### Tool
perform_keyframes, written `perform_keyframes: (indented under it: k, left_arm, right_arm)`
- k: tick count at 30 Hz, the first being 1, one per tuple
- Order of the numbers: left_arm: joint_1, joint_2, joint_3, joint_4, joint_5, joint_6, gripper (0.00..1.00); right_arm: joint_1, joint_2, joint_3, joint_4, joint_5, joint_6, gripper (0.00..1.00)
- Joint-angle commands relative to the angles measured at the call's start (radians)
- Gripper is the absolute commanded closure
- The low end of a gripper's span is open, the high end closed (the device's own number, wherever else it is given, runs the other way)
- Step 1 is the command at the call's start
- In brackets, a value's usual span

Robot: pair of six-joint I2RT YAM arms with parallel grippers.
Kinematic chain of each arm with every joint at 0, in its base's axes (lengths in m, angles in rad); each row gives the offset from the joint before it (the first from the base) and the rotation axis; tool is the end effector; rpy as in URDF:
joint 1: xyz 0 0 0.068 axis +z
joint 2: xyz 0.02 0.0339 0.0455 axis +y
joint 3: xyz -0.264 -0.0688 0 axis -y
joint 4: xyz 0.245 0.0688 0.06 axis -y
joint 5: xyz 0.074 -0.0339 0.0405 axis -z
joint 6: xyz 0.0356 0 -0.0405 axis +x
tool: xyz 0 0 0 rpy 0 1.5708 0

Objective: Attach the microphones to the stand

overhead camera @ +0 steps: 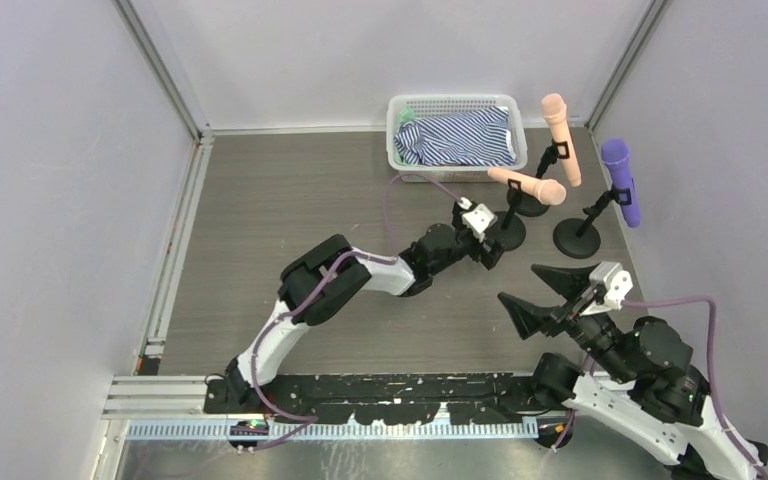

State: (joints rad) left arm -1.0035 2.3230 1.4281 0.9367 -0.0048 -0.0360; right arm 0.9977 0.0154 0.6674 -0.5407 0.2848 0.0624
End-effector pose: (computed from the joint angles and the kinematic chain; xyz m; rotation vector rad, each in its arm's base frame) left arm 0.2742 -0.4300 0.1572 0.7346 1.4067 -0.8185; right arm 0.0203 0.0129 0.3259 -0.4551 1.4271 0.6530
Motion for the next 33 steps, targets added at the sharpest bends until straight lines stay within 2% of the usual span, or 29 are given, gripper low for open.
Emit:
perform_keyframes:
  k: [1,4,7,11,15,19,22,27,30,33]
  left_arm:
    - [-0.016,-0.213,-0.167,0.12,-0.082,-0.041,0.0]
    - [-0.028,-0.33,-0.335,0.159,-0.15,-0.085,0.0]
    - [-0.042,-0.469,-0.485,0.123,-0.221,-0.128,0.0]
    - [-0.049,-0.699,-0.592,-0.279,-0.339,-0.275,0.0]
    - [-0.036,-0.943,-0.672,-0.576,-0.35,-0.433,0.0]
    - [-0.013,-1.126,-0.607,-0.974,-0.367,-0.405,0.0]
    - [0.046,-1.262,-0.642,-1.106,-0.356,-0.419,0.0]
    - [0.128,-1.488,-0.772,-1.2,-0.323,-0.459,0.0]
    - [0.132,-1.571,-0.817,-1.242,-0.354,-0.44,0.0]
    - [0.132,-1.611,-0.833,-1.285,-0.398,-0.402,0.0]
  right_arm:
    - [0.006,0.037,0.075,-0.039,0.113,0.012,0.1]
    - [0.006,0.065,0.096,-0.073,0.177,0.018,0.1]
    - [0.006,0.111,0.117,-0.104,0.222,0.022,0.1]
    - [0.006,0.253,0.171,-0.193,0.271,0.093,0.1]
    - [0.007,0.417,0.212,-0.261,0.268,0.151,0.1]
    - [0.005,0.529,0.232,-0.293,0.262,0.221,0.1]
    - [-0.021,0.532,0.214,-0.285,0.232,0.284,0.1]
    - [-0.177,0.61,0.202,-0.262,0.03,0.311,0.1]
    - [-0.359,0.753,0.174,-0.175,-0.233,0.281,0.1]
    - [-0.559,0.792,0.108,-0.021,-0.447,0.276,0.1]
